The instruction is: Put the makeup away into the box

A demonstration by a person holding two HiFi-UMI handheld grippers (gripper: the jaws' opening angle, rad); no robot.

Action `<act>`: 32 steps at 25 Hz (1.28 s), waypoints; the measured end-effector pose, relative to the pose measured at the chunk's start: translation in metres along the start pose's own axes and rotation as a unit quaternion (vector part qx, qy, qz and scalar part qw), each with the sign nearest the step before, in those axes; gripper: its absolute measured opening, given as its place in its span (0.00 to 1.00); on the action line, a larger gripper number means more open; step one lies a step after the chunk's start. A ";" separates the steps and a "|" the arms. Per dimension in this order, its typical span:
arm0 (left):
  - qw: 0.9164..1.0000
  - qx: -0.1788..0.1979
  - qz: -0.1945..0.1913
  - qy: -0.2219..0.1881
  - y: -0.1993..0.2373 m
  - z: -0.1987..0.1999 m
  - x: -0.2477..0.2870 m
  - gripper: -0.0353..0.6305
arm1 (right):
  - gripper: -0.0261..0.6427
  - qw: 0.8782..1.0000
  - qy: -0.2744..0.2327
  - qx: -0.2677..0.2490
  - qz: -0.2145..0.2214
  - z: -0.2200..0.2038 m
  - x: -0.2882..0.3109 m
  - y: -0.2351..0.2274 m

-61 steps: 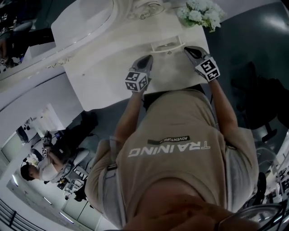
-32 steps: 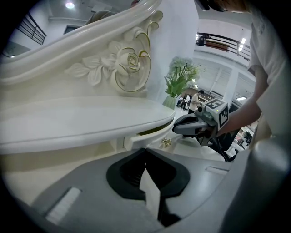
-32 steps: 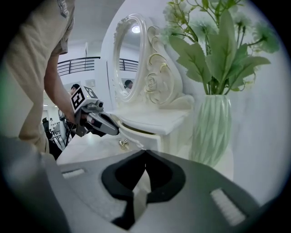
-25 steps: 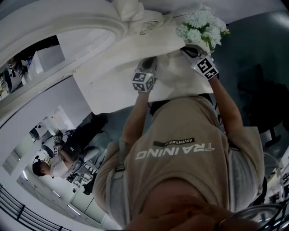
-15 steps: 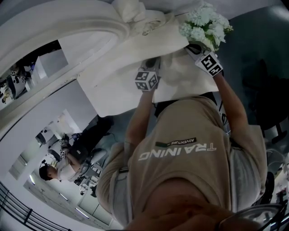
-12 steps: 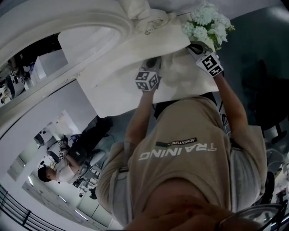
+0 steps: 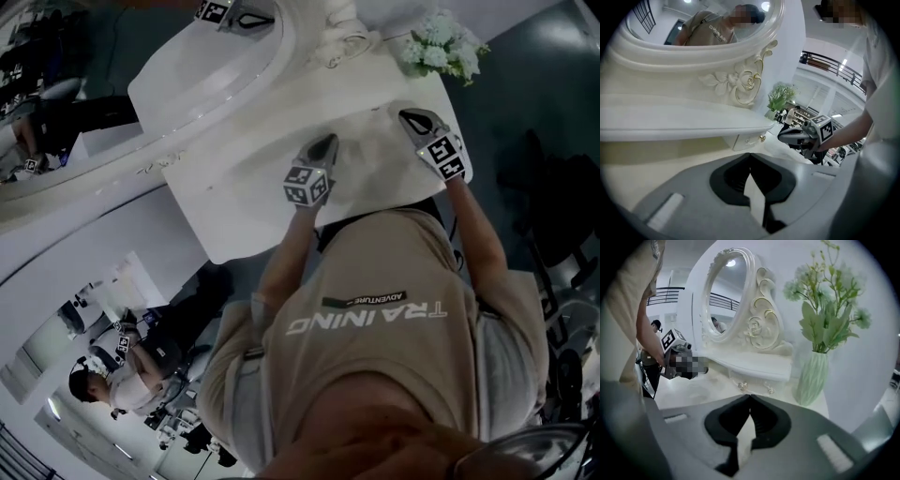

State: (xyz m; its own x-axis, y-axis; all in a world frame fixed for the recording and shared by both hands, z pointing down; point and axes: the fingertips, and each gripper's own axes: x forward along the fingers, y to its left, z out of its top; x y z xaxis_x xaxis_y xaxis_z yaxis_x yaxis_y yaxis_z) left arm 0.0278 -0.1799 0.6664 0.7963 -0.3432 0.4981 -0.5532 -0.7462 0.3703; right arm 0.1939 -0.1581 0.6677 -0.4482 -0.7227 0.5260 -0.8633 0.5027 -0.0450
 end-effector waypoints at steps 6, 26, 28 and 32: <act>1.000 0.005 -0.001 -0.009 0.013 -0.013 -0.062 0.06 | 0.04 1.000 0.003 -0.005 -0.019 0.023 -0.001 0.063; 0.995 0.059 0.016 -0.073 0.036 0.014 -0.161 0.06 | 0.04 1.000 -0.020 -0.016 -0.009 0.082 0.001 0.170; 0.994 0.069 0.023 -0.083 0.030 0.023 -0.166 0.06 | 0.04 1.000 -0.027 -0.013 -0.001 0.084 0.001 0.169; 0.993 0.059 0.045 -0.090 0.021 0.030 -0.180 0.06 | 0.04 0.999 -0.030 -0.013 0.022 0.086 -0.001 0.171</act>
State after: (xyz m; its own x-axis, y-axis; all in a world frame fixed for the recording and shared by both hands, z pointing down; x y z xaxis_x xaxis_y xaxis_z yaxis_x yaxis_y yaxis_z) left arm -0.1198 -0.1511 0.5613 0.7822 -0.5000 0.3718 -0.5995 -0.7665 0.2303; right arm 0.0270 -0.1123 0.5863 -0.4984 -0.7265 0.4730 -0.8369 0.5456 -0.0438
